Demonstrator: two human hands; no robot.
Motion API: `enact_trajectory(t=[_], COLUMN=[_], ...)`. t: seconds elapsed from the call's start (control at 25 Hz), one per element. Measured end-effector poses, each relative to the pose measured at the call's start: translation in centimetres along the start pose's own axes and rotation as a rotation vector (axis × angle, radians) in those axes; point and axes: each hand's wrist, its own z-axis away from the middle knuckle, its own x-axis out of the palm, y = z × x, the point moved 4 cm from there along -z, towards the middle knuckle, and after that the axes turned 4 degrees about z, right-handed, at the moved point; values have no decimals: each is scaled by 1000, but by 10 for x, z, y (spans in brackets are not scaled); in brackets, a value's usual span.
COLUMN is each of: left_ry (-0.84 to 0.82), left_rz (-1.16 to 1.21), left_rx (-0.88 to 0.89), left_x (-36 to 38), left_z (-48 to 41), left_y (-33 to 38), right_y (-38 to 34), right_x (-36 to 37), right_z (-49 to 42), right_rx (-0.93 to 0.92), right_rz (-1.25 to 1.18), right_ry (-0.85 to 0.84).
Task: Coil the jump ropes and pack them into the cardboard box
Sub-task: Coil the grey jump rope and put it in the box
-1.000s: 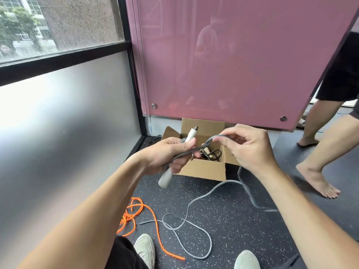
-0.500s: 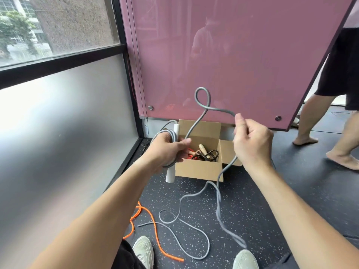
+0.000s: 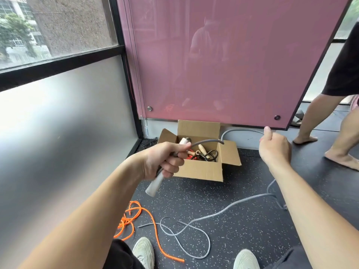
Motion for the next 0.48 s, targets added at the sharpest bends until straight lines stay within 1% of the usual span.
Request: enact_trajectory(t=[0.08,0.12,0.16,0.2,0.24,0.28,0.32,0.36,0.4,0.48], left_ry=[-369,-531,-652,-716,-719,-680,-598,-464,-282,98], left_rz=[185,314,441,560,685,822,961,1087,1193,1359], left_rx=[-27,-7,44,131,254,399,557,710,838,991], left_x=[22,33,44,51,53,49,40,23,0,-53], left_z=[9,15,20,23,22,19,18,16,17,23], left_y=[2,6,12,21,30,40,49,55,58,53], right_y=[5,4,1,-2,-7,-13,-22,-34,-48,-76], right_x=[14,21,29,39,49,59,66,71,72,68], right_z=[0,4,10,17,24,33,45,60,79,123], right_rx=[-19,-46,-81,-112,-131,-148,-180,-243,-344,-560], right_rz=[58,88,115,136,163,191,213,237,270,303], right_ry=[-66,-97,-127,-169,-229,-318,-431,-557,-679,-877])
